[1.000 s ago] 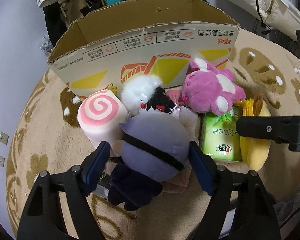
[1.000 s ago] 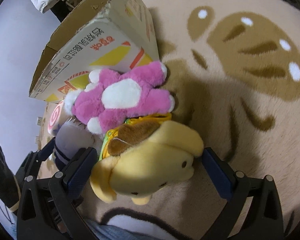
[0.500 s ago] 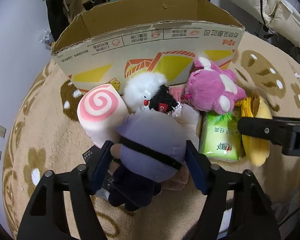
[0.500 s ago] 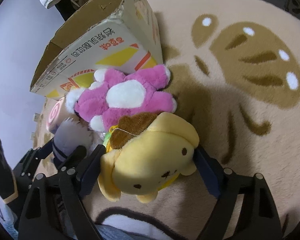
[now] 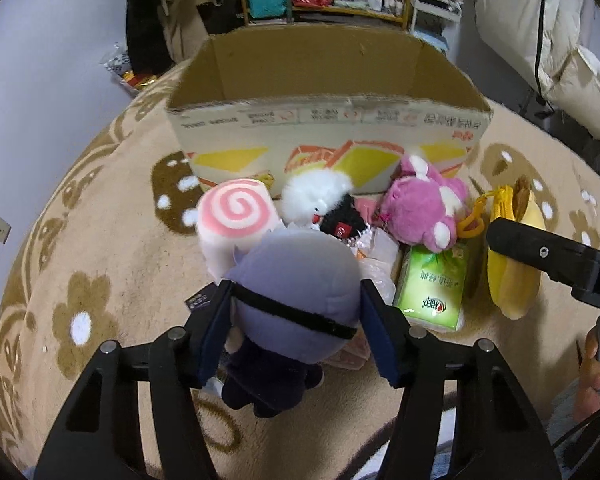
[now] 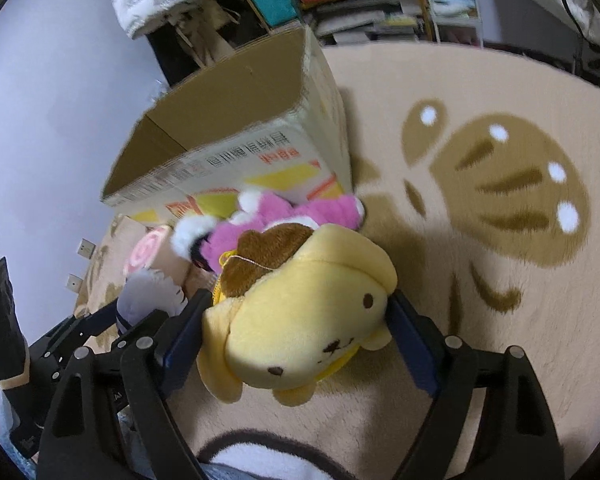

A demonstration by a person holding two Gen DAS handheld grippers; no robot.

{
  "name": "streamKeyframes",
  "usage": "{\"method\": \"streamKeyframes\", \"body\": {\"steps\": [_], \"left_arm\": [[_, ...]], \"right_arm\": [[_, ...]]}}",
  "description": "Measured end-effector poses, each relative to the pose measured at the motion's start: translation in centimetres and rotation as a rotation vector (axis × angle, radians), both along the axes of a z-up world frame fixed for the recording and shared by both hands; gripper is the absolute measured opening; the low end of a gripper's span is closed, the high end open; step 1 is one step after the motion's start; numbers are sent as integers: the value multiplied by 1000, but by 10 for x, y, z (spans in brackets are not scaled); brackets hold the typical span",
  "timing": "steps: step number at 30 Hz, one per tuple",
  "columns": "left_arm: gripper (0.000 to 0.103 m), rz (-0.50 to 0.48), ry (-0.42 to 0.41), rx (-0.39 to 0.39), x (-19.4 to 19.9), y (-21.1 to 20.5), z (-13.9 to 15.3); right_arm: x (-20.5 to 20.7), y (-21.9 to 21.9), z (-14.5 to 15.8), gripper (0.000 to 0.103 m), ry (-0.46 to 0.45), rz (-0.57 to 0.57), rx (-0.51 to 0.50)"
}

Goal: Organize soft objects
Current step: 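Lift the purple doll with the left tool while the right tool carries the dog plush over the box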

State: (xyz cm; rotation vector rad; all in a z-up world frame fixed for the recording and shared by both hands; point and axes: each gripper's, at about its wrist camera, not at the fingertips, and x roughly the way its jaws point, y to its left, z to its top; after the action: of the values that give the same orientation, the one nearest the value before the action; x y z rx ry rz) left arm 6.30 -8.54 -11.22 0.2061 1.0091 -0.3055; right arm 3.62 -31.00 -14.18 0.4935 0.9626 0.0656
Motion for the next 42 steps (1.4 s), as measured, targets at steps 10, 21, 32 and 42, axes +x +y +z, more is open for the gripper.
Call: {"method": "streamKeyframes", "body": {"steps": [10, 21, 32, 42], "left_arm": [[60, 64, -186, 13, -17, 16, 41], [60, 101, -381, 40, -27, 23, 80], [60, 130, -484, 48, -12, 26, 96], [60, 135, -520, 21, 25, 23, 110]], "right_arm": [[-13, 8, 41, 89, -176, 3, -86], [-13, 21, 84, 87, -375, -15, -265], [-4, 21, 102, 87, -461, -44, -364], [24, 19, 109, 87, -503, -45, -410]]}}
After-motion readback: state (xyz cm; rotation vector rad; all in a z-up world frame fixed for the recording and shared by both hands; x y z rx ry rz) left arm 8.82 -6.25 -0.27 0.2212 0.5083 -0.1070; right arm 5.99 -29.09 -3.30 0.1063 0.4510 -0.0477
